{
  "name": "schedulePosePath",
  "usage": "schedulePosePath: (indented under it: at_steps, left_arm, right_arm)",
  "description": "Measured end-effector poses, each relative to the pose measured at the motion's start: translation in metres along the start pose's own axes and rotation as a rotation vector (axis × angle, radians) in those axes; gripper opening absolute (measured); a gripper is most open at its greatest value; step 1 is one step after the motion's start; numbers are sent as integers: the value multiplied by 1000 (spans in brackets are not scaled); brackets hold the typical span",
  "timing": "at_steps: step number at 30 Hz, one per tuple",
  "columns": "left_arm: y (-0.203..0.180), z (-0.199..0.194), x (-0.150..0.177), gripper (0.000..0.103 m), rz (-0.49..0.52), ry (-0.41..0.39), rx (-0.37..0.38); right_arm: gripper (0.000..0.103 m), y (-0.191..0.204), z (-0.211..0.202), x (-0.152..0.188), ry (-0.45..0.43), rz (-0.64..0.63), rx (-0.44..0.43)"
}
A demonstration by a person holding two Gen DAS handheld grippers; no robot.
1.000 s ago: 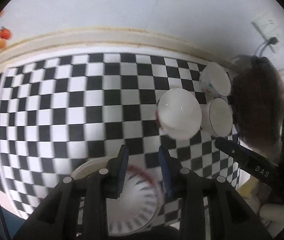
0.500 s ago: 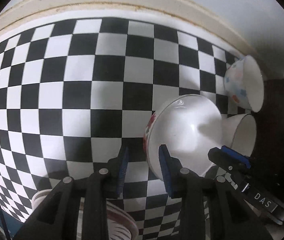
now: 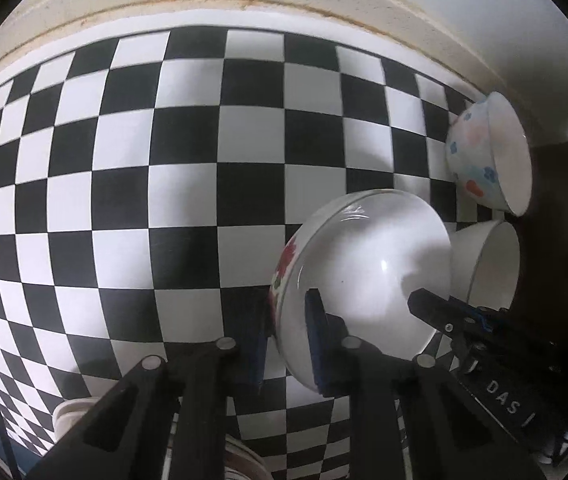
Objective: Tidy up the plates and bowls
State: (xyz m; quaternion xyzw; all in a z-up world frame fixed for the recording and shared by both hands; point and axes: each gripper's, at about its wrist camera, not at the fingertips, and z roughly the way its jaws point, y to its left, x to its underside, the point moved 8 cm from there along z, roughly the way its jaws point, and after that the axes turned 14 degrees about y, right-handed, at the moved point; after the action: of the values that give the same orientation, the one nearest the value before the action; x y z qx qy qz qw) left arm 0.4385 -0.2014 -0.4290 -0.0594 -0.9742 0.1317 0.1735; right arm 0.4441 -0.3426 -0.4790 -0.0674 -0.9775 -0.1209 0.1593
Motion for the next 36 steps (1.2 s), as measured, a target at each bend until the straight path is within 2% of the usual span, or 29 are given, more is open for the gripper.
schedulePosePath:
  at_steps: [11, 19, 27, 36]
  left_arm:
    - [-15, -28, 28, 16, 54, -59, -37]
    - [-30, -27, 83, 16, 101, -67, -55]
    - [-49, -7, 124, 16, 145, -29, -45]
    - [-57, 37, 160, 16, 188, 61, -75]
  right_arm:
    - [9, 6, -24, 30, -53, -38, -20]
    - [9, 9, -46, 80, -95, -74, -18]
    - [9, -5, -39, 137, -99, -67, -17]
    - [9, -34, -1, 180, -56, -13, -43]
